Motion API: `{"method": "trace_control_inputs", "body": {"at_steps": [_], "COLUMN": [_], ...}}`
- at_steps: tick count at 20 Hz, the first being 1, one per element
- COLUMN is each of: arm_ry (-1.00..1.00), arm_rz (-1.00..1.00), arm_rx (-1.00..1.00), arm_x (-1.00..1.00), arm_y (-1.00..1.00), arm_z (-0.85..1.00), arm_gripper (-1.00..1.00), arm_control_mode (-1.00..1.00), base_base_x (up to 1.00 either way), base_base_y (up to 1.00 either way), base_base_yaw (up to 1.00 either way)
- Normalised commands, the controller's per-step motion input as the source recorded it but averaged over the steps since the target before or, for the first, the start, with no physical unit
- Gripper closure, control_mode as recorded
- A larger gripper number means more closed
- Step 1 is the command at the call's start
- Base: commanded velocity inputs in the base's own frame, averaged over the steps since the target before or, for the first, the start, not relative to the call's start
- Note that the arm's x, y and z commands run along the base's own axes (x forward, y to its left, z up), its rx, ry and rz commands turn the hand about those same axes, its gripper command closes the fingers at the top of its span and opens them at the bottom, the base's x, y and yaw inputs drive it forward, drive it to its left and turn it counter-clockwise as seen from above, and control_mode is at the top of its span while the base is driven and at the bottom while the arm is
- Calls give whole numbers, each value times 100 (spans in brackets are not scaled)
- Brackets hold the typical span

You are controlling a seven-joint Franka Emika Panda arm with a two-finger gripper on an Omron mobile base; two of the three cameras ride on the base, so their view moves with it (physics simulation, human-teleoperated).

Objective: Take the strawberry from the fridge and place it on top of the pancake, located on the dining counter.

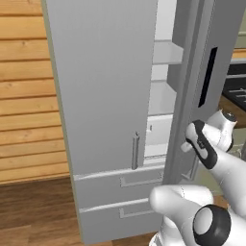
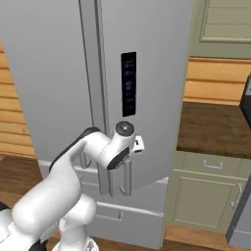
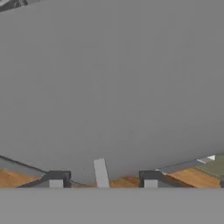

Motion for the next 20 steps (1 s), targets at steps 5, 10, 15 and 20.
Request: {"method": "trace_control_inputs", "body": {"at_steps": [5,10,15,20], "arm_ry": [0,17,15,2], "arm_rz": [0,-4,-9,-5], "arm_rx": [-15,-39,-51,-38], "arm_x": [-34,-3,-2,-9], "arm_y": [53,100,98,63], "arm_z": [97,35,45,58], "arm_gripper": [-100,-100,-100,-100], "arm_control_mode": [-100,-100,-100,-100], "base_base_x": [0,0,0,0], "base_base_y": [0,0,0,0], "base_base_yaw": [0,0,0,0]}}
